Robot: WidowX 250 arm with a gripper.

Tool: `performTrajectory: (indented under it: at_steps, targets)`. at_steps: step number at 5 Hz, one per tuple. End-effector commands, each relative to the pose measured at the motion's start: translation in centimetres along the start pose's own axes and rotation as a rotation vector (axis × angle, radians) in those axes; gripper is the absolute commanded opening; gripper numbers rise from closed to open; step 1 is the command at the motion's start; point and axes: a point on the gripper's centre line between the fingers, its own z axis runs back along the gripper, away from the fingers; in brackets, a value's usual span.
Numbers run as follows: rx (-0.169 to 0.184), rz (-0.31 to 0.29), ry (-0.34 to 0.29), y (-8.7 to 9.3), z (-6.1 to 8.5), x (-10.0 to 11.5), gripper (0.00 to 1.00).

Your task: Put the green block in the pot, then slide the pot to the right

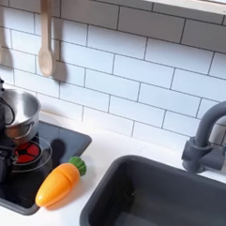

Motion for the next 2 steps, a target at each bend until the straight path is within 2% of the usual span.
performTrajectory:
  at_steps: [1,2]
  targets:
    - [-0.006,-0.008,0.002,-0.1,-0.11,-0.28,0.0]
    - [-0.002,-0.012,-0.009,-0.16,0.01,-0.26,0.0]
